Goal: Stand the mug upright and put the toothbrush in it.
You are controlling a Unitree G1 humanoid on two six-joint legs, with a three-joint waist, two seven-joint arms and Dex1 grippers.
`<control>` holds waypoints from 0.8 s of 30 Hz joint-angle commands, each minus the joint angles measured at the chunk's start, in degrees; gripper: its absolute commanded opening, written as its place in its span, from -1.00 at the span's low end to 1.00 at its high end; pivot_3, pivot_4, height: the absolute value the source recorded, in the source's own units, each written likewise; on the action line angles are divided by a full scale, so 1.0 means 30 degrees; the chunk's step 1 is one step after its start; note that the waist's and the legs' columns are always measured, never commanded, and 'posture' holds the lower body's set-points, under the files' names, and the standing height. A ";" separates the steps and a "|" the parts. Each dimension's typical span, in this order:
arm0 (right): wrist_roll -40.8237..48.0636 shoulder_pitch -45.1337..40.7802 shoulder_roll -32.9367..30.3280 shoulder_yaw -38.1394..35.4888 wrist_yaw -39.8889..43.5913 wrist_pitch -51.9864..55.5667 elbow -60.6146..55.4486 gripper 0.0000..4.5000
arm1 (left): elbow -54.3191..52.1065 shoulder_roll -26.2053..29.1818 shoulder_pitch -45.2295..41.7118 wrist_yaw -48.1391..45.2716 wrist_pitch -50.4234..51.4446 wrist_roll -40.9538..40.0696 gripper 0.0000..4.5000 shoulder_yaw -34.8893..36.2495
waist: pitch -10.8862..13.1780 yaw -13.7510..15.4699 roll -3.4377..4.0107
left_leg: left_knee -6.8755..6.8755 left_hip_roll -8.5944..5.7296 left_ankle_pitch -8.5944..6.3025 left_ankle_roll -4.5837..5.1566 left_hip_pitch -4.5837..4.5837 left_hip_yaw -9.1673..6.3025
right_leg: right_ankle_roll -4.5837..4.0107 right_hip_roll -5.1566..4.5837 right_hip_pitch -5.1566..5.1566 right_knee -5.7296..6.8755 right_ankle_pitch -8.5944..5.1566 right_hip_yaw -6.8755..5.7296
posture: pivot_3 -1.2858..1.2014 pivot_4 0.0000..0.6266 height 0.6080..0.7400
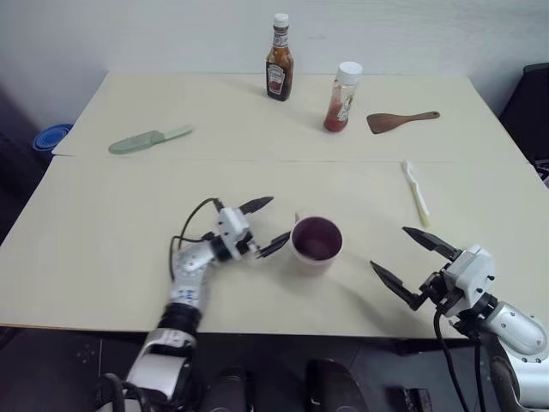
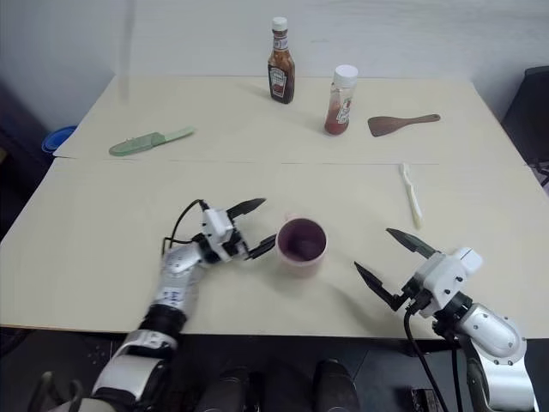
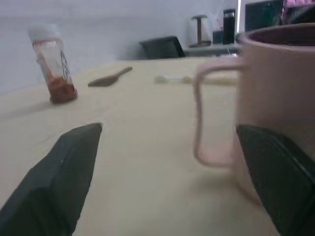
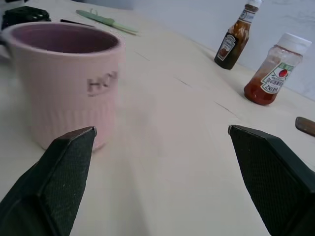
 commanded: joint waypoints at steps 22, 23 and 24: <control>0.2943 -0.3116 -0.4110 -0.3892 -0.1659 0.8304 0.3520 1.00 | -1.5576 0.8887 0.4346 -0.0539 1.6067 -1.0454 1.00 0.5513 | 0.0026 -0.0162 -0.0029 | 0.0007 0.0013 -0.0005 0.0010 0.0017 -0.0043 | 0.0001 -0.0087 0.0020 0.0027 0.0001 0.0065 | 0.03 -0.52 1.00; 0.2953 -0.4548 -0.4894 -0.3183 -0.2049 1.0579 0.4053 1.00 | -1.5702 0.8851 0.4193 -0.0356 1.6544 -1.0729 1.00 0.5450 | 0.0025 -0.0165 -0.0027 | 0.0003 0.0030 0.0002 -0.0005 0.0011 -0.0051 | -0.0010 -0.0072 0.0015 0.0042 -0.0005 0.0056 | 0.03 -0.52 1.00; 0.2928 -0.5824 -0.5459 -0.2597 -0.2477 1.2554 0.4571 1.00 | -1.5788 0.8856 0.4060 -0.0227 1.6936 -1.0896 1.00 0.5360 | 0.0025 -0.0153 -0.0028 | -0.0007 0.0040 0.0006 -0.0019 0.0007 -0.0072 | -0.0038 -0.0061 0.0014 0.0048 -0.0021 0.0040 | 0.03 -0.52 1.00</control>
